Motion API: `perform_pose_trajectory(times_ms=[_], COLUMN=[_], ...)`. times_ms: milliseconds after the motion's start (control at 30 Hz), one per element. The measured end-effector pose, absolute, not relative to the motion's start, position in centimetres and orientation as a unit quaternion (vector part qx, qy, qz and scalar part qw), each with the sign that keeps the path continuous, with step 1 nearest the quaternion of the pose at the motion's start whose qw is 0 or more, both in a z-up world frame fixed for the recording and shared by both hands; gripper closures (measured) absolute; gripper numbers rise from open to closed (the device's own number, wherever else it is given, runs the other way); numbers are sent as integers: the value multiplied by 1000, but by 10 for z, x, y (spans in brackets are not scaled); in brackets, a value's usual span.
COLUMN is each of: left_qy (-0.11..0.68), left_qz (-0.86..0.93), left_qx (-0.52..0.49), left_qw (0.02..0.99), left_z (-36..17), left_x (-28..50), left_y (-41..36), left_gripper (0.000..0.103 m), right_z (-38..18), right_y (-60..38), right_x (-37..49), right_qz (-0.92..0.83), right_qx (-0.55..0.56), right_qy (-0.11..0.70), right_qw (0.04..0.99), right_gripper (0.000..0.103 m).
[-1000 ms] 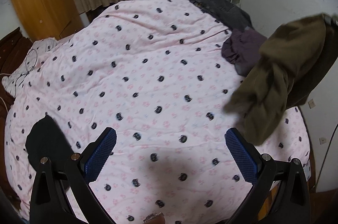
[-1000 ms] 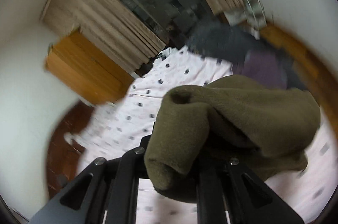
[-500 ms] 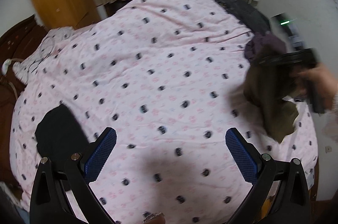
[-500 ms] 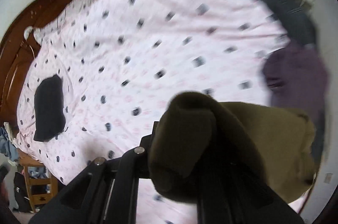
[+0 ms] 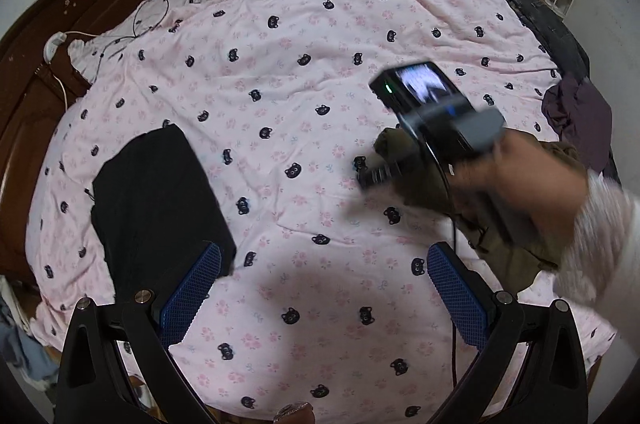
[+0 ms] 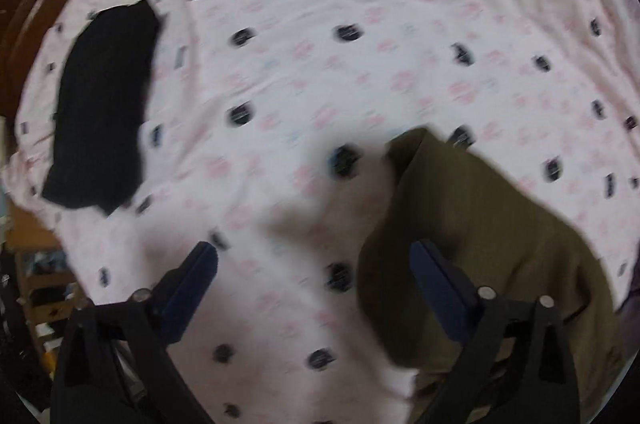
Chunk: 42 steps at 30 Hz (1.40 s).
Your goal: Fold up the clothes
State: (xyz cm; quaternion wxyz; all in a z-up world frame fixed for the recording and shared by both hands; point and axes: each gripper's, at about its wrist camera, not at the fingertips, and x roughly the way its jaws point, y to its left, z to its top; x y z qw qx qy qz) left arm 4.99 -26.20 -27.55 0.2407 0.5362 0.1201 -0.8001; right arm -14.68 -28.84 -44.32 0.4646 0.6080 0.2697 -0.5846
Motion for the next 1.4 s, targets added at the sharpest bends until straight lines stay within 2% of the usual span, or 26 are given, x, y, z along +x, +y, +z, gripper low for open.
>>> perform_pose_trajectory(times_ms=[200, 400, 500, 567, 733, 833, 967, 1033, 1067, 1100, 1167, 1233, 1300, 1400], left_qy=[70, -41, -68, -76, -87, -90, -104, -121, -130, -139, -155, -169, -181, -187], left_qz=[-812, -823, -828, -832, -842, -842, -844, -848, -850, -852, -854, -853, -849, -848], left_qx=[536, 534, 533, 530, 520, 521, 514, 503, 498, 493, 488, 487, 490, 491], left_qw=[220, 190, 162, 142, 112, 109, 114, 113, 111, 106, 95, 86, 76, 68], left_z=[-294, -336, -357, -370, -389, -403, -428, -440, -446, -452, -461, -469, -475, -478], left_x=[19, -18, -32, -43, -63, -70, -74, -74, -74, -74, -74, -76, -80, -83], left_y=[-229, -166, -140, -125, -100, -96, -95, -95, -96, -97, -98, -98, -98, -96], left_gripper=[1, 0, 0, 0, 0, 0, 0, 0, 0, 0, 1, 1, 1, 1], right_z=[-412, -399, -412, -426, -447, -464, -477, -480, -480, -480, -480, -479, -476, -472], right_y=[-153, 30, 102, 138, 168, 171, 164, 155, 148, 143, 134, 128, 127, 129], right_x=[-141, -172, -196, -216, -252, -268, -278, -281, -282, -283, -283, -280, -278, -279], right_qz=[-631, -715, -719, -709, -698, -695, -679, -679, -682, -685, -689, -692, -695, -697], right_qx=[613, 620, 642, 656, 639, 635, 630, 632, 636, 640, 644, 642, 641, 639], right_qy=[139, 68, -5, -82, -217, -263, -305, -297, -279, -263, -235, -220, -207, -201], right_qw=[455, 317, 266, 243, 237, 210, 220, 226, 229, 228, 237, 247, 252, 256], right_gripper=[1, 1, 1, 1, 1, 1, 2, 17, 41, 60, 68, 71, 83, 91])
